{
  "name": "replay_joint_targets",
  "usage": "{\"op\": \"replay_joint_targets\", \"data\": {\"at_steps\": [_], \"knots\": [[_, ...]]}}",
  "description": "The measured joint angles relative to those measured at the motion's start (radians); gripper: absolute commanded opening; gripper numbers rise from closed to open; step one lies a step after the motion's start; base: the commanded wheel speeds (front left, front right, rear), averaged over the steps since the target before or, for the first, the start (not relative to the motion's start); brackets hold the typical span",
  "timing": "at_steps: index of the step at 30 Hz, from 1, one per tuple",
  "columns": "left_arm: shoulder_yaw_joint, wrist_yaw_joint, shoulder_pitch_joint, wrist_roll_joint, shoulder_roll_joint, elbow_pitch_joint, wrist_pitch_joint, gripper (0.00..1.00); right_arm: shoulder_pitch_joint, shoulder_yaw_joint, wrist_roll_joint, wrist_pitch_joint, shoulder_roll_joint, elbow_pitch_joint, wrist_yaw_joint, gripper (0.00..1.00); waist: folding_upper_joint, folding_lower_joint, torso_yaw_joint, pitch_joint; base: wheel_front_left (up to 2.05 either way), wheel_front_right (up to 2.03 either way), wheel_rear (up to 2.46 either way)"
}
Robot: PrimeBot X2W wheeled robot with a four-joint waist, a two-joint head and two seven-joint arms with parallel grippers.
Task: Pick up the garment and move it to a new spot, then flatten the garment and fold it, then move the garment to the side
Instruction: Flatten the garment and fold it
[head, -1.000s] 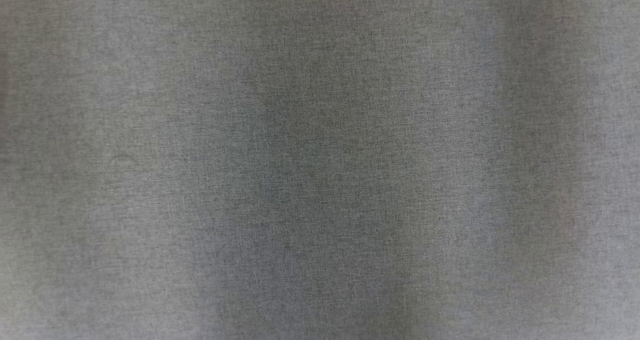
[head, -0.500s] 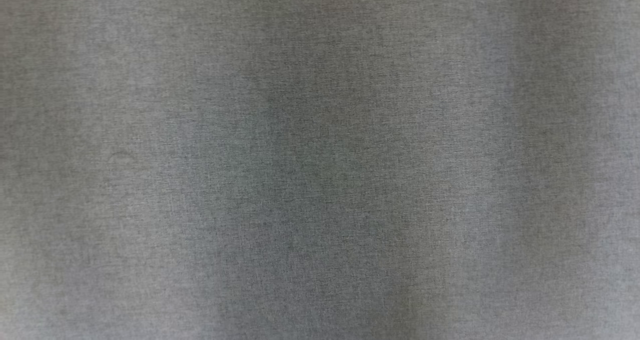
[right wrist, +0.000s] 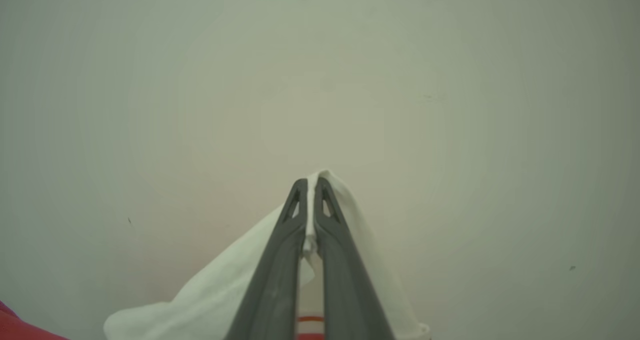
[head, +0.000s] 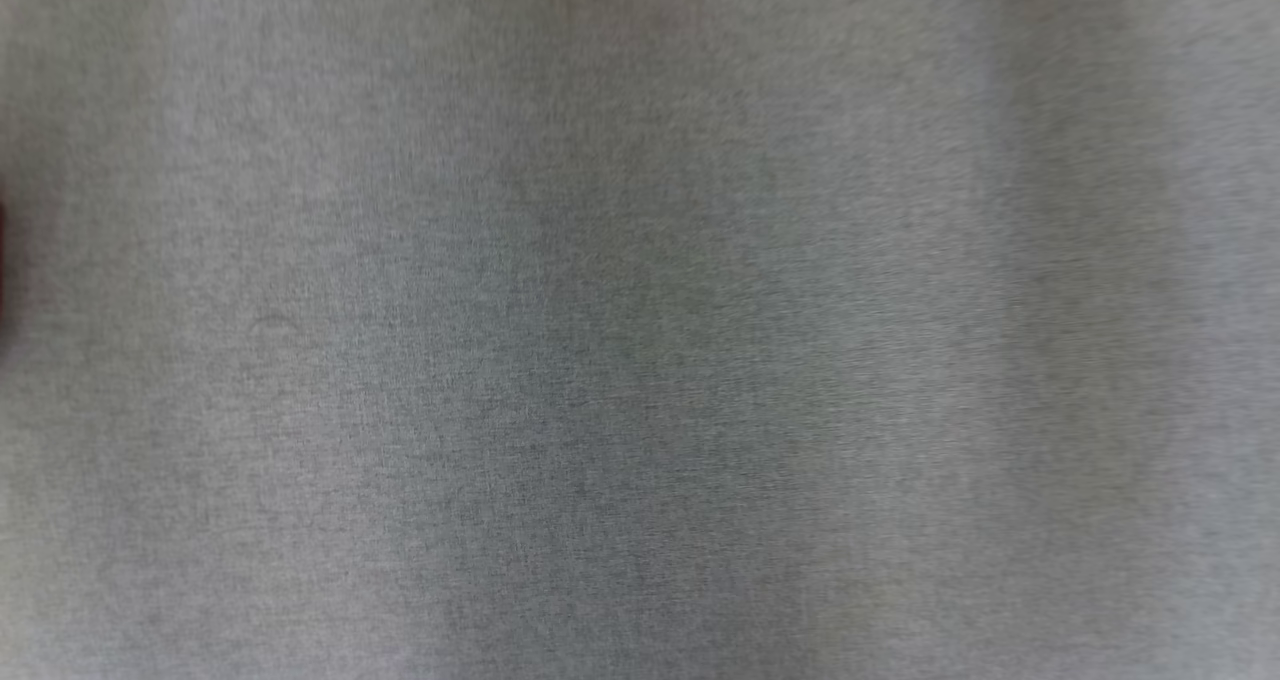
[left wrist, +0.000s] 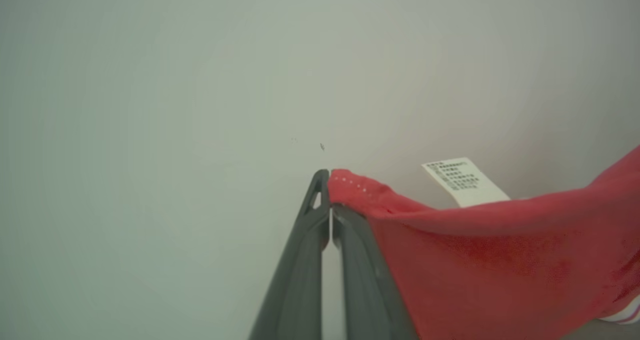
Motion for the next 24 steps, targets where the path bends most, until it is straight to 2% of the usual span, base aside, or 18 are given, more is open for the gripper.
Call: {"op": "replay_joint_targets", "data": {"at_steps": [5,8,12,15,18,24], "knots": [[0.074,0.072,0.307,-0.015,0.044,-0.218,-0.001,0.0,0.266,0.047,0.095,-0.003,-0.046,-0.167,0.0,0.0,-0.0001,-0.0001,-0.018,-0.061,0.0,0.0,0.0],[0.122,0.136,0.496,-0.016,0.075,-0.375,-0.001,0.0,0.438,0.063,0.13,0.007,-0.095,-0.291,0.0,0.0,-0.0001,-0.0001,-0.026,-0.1,0.0,0.0,0.0],[0.166,0.232,0.765,-0.019,0.106,-0.581,-0.002,0.0,0.688,0.017,0.161,0.028,-0.175,-0.465,0.0,0.0,-0.0001,-0.0003,-0.033,-0.15,0.0,0.0,0.0],[0.19,0.293,0.95,-0.046,0.117,-0.714,-0.002,0.0,0.888,-0.055,0.177,0.046,-0.204,-0.589,0.0,0.0,-0.0002,-0.0003,-0.038,-0.185,0.0,0.0,0.0],[0.193,0.351,1.128,-0.042,0.114,-0.817,-0.002,0.0,1.086,-0.139,0.169,0.078,-0.199,-0.701,0.0,0.0,-0.0002,-0.0003,-0.045,-0.216,0.0,0.0,0.0],[0.155,0.399,1.374,-0.027,0.097,-0.907,-0.002,0.0,1.447,-0.334,0.113,0.174,-0.113,-0.897,0.0,0.0,-0.0002,-0.0004,-0.053,-0.272,0.0,0.0,0.0]]}}
